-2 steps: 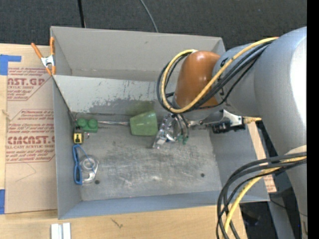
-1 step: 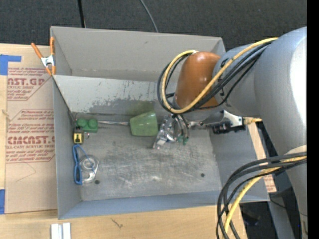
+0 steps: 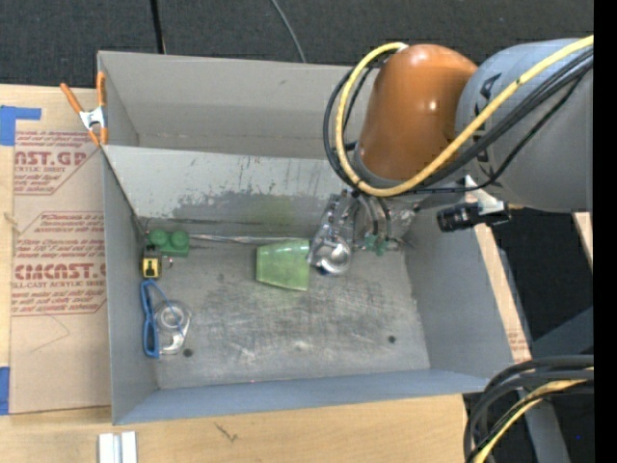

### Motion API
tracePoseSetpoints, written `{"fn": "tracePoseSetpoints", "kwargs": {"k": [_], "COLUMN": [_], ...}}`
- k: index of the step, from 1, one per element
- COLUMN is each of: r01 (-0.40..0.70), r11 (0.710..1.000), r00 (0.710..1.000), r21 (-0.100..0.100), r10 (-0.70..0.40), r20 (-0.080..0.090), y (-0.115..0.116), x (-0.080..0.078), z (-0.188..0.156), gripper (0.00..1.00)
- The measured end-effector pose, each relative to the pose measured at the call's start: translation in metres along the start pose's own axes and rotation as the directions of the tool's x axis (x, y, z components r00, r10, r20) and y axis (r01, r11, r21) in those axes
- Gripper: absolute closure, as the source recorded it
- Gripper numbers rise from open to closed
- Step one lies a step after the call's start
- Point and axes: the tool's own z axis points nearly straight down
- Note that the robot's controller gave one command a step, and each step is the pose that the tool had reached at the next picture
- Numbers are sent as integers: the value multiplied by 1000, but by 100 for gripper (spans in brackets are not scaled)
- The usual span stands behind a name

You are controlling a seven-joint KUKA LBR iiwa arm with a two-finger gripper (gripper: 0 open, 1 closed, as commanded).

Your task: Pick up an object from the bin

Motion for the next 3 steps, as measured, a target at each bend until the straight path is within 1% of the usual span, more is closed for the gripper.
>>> {"fn": "tracePoseSetpoints", "kwargs": {"k": [1,2,3], "r01": [-1,134,132], "r11": [1000,991,991], "r00": [1000,991,991], "r21": [3,5,2], "r10": [1,-133,-132], "r20": [-7,-14,-11], "y": [-1,32,32], "x": [1,-21,-23], "z": [5,137,132], "gripper": [0,0,100]}}
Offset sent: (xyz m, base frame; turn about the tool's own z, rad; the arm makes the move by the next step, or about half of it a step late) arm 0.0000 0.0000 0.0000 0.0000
